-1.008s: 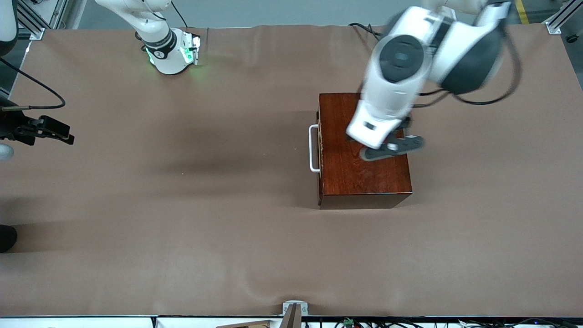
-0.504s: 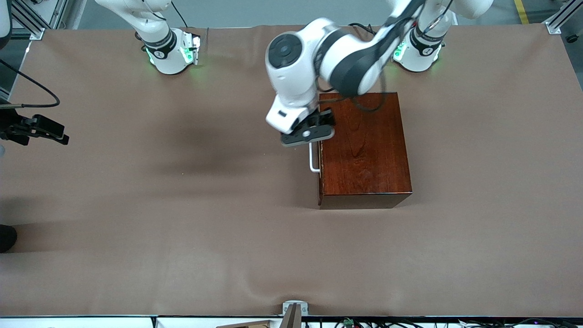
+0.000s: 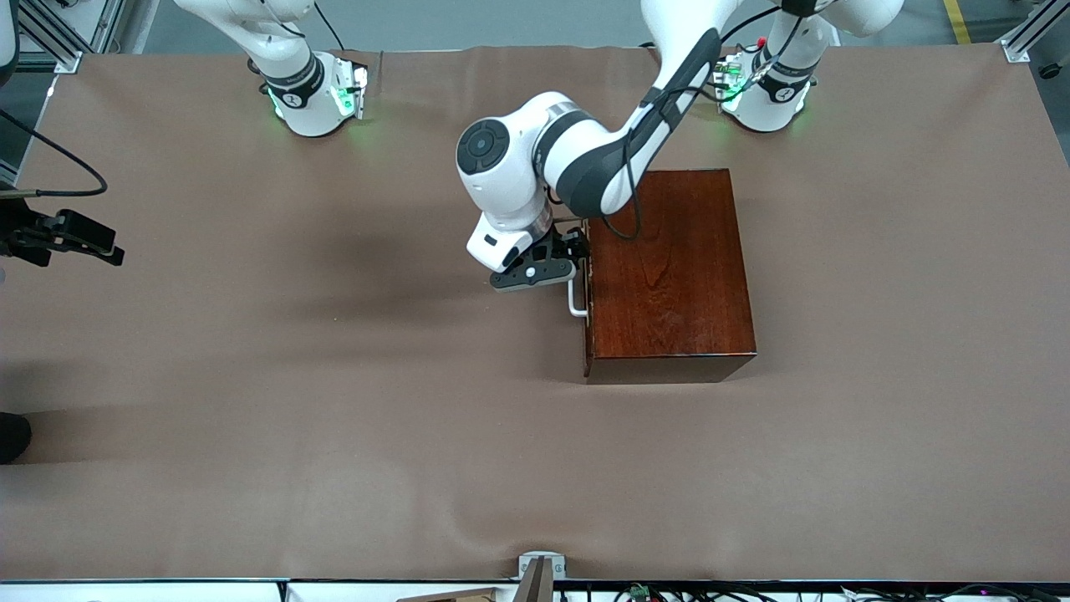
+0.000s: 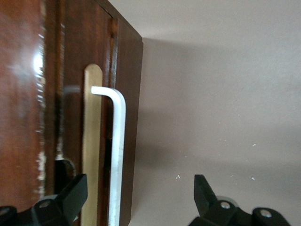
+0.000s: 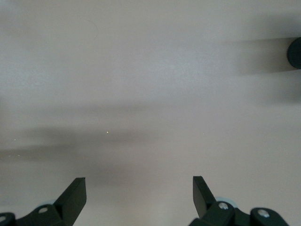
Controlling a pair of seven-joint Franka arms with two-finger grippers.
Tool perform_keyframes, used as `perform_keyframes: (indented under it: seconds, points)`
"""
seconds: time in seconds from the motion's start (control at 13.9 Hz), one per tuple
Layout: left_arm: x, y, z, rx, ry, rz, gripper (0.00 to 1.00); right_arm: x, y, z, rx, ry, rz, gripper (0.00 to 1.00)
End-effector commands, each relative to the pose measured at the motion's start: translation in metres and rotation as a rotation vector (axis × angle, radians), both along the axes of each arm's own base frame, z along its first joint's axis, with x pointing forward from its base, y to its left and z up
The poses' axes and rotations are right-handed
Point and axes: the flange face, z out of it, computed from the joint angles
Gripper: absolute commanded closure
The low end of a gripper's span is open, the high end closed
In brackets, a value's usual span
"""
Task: Open drawer, take yellow block, close drawer
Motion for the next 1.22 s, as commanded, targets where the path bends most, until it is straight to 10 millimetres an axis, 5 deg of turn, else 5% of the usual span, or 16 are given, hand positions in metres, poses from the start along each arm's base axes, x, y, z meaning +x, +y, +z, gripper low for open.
perform_keyframes:
  seconds: [0.0, 0.65, 1.15]
  points:
    - [-0.003, -0.009, -0.012, 0.029, -0.008, -0.032, 0.0, -0.002, -0.002, 0.007, -0.003, -0.001, 0.0, 0.0]
    - [-0.01, -0.011, -0.049, 0.075, 0.029, -0.055, 0.0, -0.002, 0.001, 0.008, -0.003, -0.002, 0.004, 0.0]
    - [-0.008, -0.046, -0.028, -0.159, -0.088, -0.029, 0.0, -0.008, -0.002, 0.006, -0.001, 0.039, 0.002, 0.0]
